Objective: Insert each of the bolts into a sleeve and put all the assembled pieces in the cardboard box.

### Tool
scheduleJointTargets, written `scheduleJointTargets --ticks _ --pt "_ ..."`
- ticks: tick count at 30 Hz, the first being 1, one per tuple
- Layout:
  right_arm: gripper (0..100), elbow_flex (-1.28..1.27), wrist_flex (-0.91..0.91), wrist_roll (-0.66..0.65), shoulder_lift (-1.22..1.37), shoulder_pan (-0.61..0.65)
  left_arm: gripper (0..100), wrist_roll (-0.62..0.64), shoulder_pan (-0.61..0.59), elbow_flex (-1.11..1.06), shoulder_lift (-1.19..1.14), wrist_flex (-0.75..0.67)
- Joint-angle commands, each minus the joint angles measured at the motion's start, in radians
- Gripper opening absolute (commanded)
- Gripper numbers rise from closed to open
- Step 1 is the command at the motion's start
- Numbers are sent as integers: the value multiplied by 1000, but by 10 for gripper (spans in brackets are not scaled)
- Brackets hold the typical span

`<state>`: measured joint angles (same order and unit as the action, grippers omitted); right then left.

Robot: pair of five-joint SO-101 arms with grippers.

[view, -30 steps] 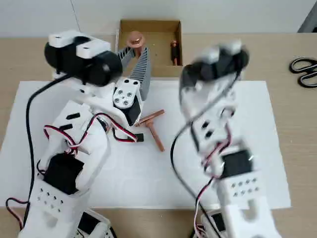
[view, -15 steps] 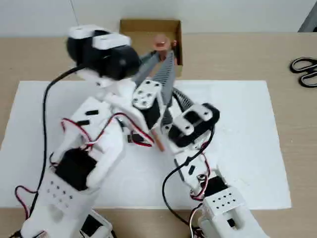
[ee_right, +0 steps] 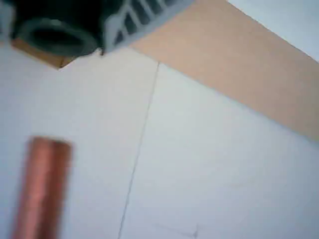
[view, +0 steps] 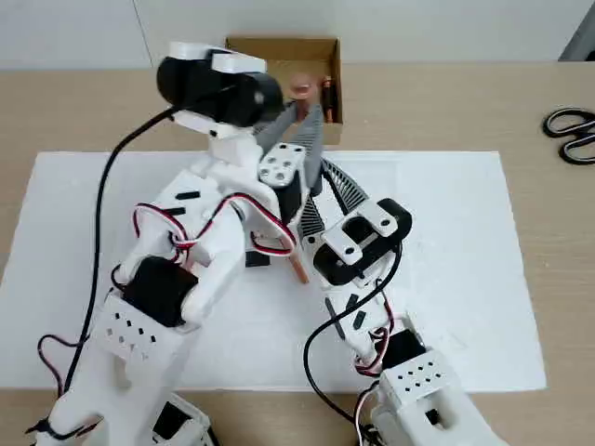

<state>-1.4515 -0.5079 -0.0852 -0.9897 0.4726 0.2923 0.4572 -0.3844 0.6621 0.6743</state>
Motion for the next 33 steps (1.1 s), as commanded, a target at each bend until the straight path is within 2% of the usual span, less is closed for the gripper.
scheduleJointTargets --ticks 1,4,11,33 --pt "2 64 -24 -5 -13 -2 6 0 -11 -18 0 -6" --pt "2 71 -27 -5 -13 -1 6 2 -11 -36 0 -14" --pt "2 69 -24 -5 -13 2 6 2 -14 -108 0 -129" --pt "2 69 -22 -8 -13 18 28 3 -6 -183 11 -121"
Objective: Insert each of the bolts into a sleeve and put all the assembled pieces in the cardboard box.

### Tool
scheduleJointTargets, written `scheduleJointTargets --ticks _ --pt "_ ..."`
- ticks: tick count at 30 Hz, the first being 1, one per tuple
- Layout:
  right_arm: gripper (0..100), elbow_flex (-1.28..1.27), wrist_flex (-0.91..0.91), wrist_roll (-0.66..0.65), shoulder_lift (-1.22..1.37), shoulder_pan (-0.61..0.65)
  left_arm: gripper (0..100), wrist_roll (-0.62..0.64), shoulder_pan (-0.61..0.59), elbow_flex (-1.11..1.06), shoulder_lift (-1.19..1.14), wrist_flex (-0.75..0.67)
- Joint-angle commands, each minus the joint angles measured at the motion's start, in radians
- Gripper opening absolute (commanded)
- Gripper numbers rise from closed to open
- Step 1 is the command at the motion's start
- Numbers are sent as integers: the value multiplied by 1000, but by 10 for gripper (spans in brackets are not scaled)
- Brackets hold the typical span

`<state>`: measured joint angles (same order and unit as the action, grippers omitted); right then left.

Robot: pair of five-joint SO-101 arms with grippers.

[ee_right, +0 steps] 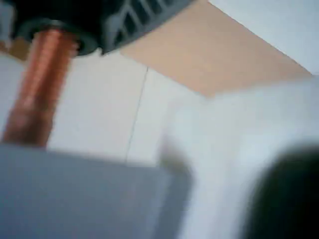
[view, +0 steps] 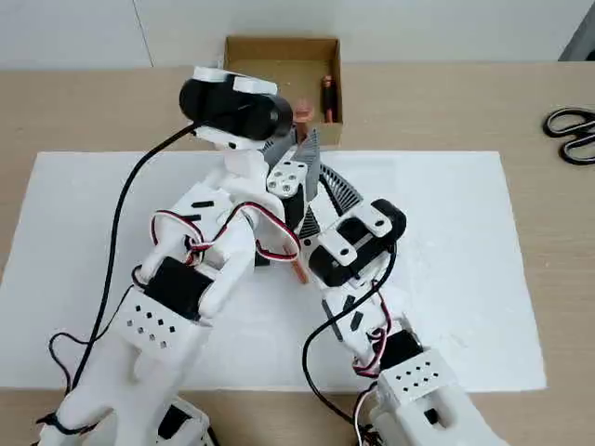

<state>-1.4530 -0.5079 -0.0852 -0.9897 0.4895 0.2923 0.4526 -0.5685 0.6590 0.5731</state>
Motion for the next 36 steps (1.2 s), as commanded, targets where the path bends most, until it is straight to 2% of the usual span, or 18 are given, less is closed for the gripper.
scheduleJointTargets --ticks 1,5,8,13,16,18,20,22,26,28,31,36 --pt "2 71 -22 -8 -13 1 62 3 -2 4 21 -11" --pt "2 71 -21 -9 -12 1 261 17 0 61 83 86" --pt "2 71 -21 -9 -5 1 351 86 -2 111 101 140" --pt "2 71 -13 -9 -2 1 369 107 -49 278 100 135" --pt "2 107 73 -3 7 -2 368 106 -167 383 61 112" --pt "2 216 189 26 65 -30 368 127 -279 397 21 172" --pt "2 423 306 118 199 -88 360 183 -376 375 -23 293" --pt "2 694 423 196 406 -140 305 221 -442 329 -86 402" --pt "2 1333 711 221 934 -171 0 259 -519 249 -193 543" --pt "2 1680 852 222 1208 -173 30 265 -532 232 -212 618" --pt "2 2209 1026 219 1596 -170 8 275 -528 185 -215 697" --pt "2 2938 1214 209 2143 -159 6 272 -514 19 -213 710"
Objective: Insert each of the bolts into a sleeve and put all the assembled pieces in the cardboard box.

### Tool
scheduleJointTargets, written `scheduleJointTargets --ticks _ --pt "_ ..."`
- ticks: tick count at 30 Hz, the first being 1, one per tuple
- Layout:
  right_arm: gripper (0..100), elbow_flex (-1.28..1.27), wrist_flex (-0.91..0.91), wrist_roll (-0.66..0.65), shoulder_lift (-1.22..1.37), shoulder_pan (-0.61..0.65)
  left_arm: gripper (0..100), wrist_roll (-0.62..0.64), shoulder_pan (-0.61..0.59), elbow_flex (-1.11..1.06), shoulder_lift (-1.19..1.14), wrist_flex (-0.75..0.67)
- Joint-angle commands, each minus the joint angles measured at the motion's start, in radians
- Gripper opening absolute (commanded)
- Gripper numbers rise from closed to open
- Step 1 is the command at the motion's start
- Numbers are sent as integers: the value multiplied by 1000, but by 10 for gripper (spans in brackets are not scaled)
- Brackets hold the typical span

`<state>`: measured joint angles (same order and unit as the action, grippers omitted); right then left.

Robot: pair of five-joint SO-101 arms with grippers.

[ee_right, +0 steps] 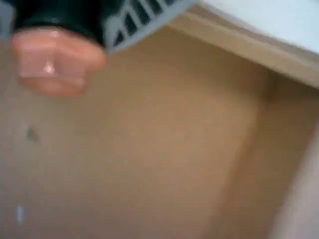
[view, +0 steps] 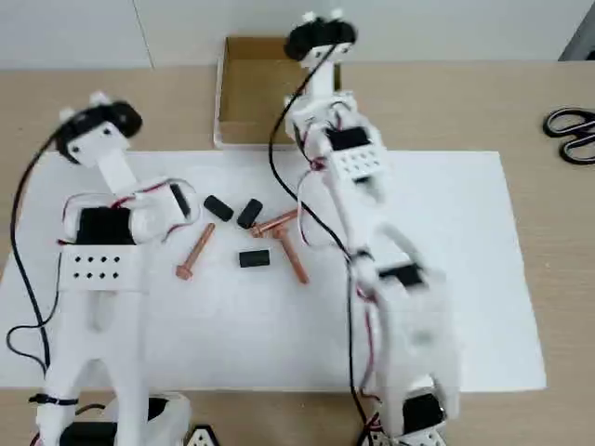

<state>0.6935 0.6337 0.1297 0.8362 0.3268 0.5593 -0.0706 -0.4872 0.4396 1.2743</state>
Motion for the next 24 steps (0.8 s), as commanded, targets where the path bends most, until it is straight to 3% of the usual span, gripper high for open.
scheduleJointTargets --ticks 1,4,17,24 --pt "2 891 70 -18 407 1 6 5 17 -102 6 9" --pt "2 976 19 -57 535 1 6 5 55 -220 6 8" --pt "2 922 -45 -29 410 -1 6 -23 68 -412 8 -130" --pt "2 829 -259 -34 476 -25 6 -31 68 -417 8 -118"
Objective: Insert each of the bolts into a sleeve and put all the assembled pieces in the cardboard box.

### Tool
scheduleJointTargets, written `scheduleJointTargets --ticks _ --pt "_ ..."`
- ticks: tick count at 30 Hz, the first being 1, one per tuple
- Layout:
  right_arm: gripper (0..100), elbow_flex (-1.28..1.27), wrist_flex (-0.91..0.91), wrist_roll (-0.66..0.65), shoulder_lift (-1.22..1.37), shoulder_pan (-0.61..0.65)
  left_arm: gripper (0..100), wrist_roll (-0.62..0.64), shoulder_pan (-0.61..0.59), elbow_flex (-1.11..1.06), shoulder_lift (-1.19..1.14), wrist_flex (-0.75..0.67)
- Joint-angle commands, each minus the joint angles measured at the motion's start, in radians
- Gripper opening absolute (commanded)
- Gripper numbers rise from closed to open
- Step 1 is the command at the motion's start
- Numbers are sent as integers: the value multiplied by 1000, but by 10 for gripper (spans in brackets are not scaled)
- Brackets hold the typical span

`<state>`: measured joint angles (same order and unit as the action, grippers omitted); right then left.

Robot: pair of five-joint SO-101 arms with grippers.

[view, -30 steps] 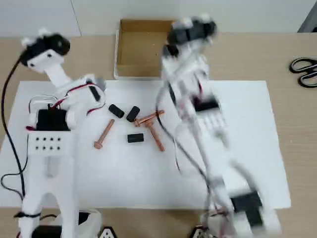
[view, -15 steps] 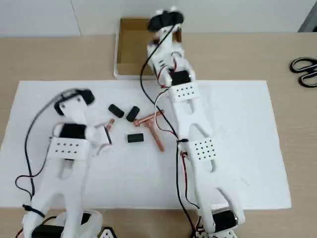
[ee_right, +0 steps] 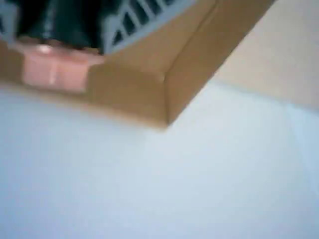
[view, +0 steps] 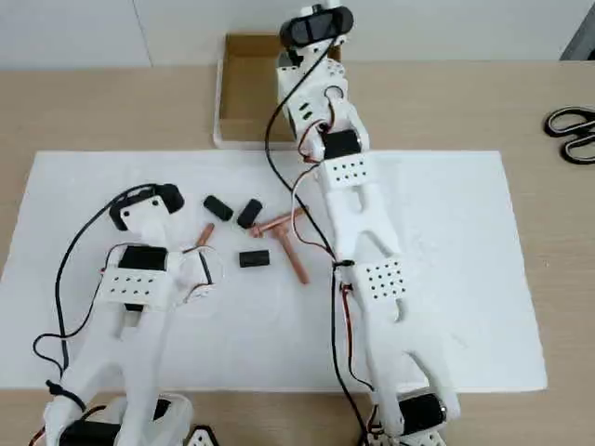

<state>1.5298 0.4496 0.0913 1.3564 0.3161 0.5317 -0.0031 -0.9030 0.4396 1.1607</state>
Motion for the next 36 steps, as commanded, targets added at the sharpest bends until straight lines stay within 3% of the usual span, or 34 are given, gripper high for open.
scheduleJointTargets --ticks 1,10,18,25,27,30,36 --pt "2 -23 -81 5 -36 -15 6 -3 2 -1 8 -6" --pt "12 -107 -165 8 35 -21 6 3 83 5 8 -9" --pt "205 -104 -165 8 70 -21 6 5 167 8 8 -12" --pt "217 -98 -137 8 67 -16 6 5 157 7 8 -55" --pt "217 -48 5 21 39 -7 6 5 147 7 8 -87" --pt "218 158 404 112 -81 19 6 5 135 21 32 -97" --pt "218 123 1109 170 -481 94 6 -60 32 21 307 -64"
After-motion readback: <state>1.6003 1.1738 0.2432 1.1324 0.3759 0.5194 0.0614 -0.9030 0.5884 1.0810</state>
